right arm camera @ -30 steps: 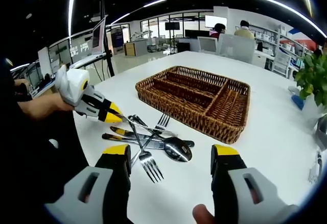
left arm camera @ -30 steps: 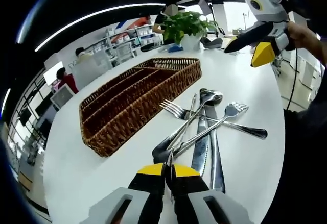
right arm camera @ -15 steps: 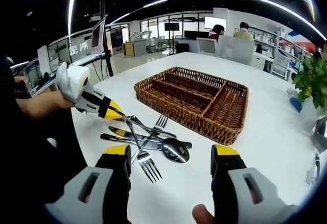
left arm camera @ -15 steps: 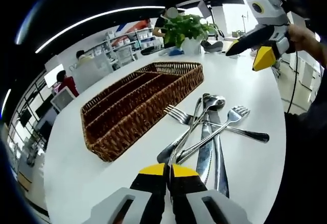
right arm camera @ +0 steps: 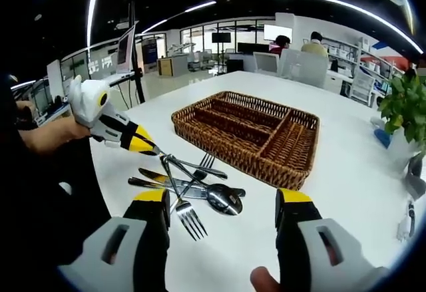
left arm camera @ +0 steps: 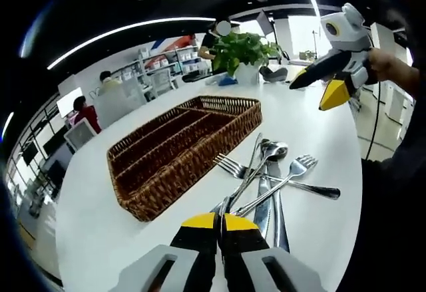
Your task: Arrange the knives, forks, and spoons in their matching storage slots by inserting each utensil handle-first until every utensil is classified and aligned in the correct compartment
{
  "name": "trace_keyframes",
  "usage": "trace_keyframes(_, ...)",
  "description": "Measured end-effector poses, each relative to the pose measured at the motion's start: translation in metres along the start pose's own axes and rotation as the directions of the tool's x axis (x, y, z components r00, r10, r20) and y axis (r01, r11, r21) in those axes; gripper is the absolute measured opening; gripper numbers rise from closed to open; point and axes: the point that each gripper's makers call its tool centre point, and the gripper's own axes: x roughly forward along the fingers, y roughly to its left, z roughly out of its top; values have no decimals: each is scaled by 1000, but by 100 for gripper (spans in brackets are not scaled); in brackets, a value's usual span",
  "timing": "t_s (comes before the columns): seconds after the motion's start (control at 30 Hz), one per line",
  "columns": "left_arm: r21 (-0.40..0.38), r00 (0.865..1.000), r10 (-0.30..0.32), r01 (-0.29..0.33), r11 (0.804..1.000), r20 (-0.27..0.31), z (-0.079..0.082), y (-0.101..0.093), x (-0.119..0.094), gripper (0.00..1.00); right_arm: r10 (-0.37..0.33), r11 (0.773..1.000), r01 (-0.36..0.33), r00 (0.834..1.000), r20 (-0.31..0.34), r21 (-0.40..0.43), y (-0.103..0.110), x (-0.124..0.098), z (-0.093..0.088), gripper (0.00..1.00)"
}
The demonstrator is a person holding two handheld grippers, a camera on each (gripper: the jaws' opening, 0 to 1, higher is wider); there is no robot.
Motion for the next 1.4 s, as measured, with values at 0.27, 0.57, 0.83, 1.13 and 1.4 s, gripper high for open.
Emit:
trace_keyframes(0.27, -25, 999, -26, 26, 999, -21, 15, 7, -8, 0, -11, 1000, 11, 1000, 20, -3, -3, -3, 9, 68)
trace_keyframes(0.57, -34, 999, -43, 43, 999, 0, 41, 25, -16, 0, -31, 999, 32, 999, 39, -8, -8, -9, 17, 72)
trace_keyframes(0.83, -10, 998, -56, 56, 998, 3, 61, 37, -20, 0, -45, 999, 45, 998, 52, -10, -11, -13, 23, 76)
trace_keyframes(1.13, 18, 998, -69, 69, 997, 7, 76, 50, -12, 0, -51, 999, 51, 997, 60, -8, -11, -16, 29, 83)
trace_keyframes(1.4, 4, 997, -66, 66, 998, 42, 97, 66, -10, 0, -73, 997, 72, 995, 70, 16, -16, -18, 33, 92)
